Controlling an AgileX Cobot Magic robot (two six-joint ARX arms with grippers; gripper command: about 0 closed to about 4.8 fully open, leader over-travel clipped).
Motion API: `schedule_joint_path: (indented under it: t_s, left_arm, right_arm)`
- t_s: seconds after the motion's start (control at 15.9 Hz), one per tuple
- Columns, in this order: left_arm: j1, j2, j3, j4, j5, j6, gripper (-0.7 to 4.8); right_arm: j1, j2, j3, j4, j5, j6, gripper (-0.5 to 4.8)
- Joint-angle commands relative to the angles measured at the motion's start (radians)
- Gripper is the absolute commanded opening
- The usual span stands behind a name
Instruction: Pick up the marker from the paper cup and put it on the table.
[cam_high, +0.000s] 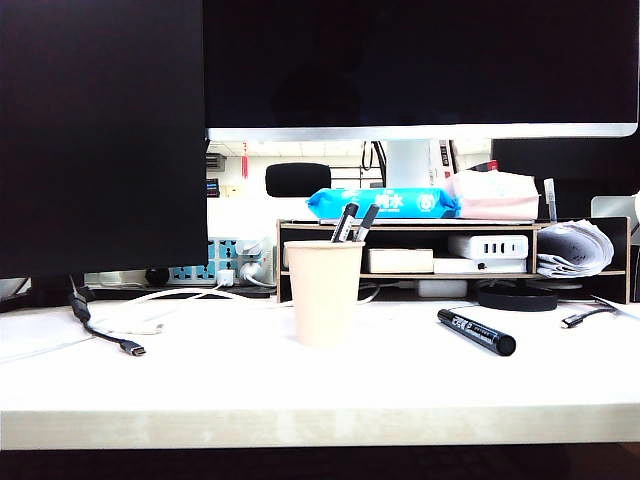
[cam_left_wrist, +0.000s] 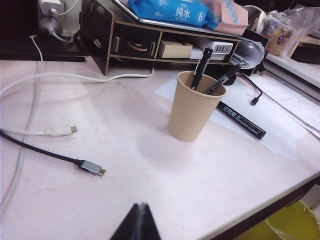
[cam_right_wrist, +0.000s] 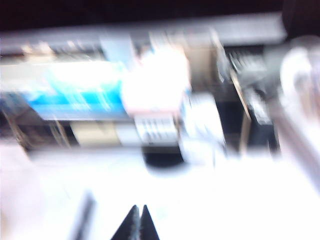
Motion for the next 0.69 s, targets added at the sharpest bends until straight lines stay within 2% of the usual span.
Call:
schedule_joint_path:
  t_s: [0.06,0.25,0.32,0.44,0.69]
  left_arm:
    - [0.001,0.000,0.000,-0.008,0.004,-0.002,-0.05]
    - [0.001,0.000,0.000,-0.008,0.004,-0.002,-0.05]
    - [0.001,0.000,0.000,-0.008,0.004,-0.002,-0.05]
    - [0.001,0.000,0.000,-0.008,0.004,-0.002,-0.05]
    - [0.001,0.000,0.000,-0.008,0.004,-0.002,-0.05]
  right_arm:
    - [-0.006,-0.080,-0.196,0.111,0.010,0.009,-0.05]
    - [-0.006,-0.211,-0.352,0.180,0.006,0.010,-0.05]
    - [-0.007,-0.283,-0.364,0.102,0.024,0.009,-0.05]
    - [-0.006,-0.307,-0.364,0.092,0.081,0.008,-0.05]
    - [0.020,-0.321,-0.364,0.091,0.104,0.009,-0.05]
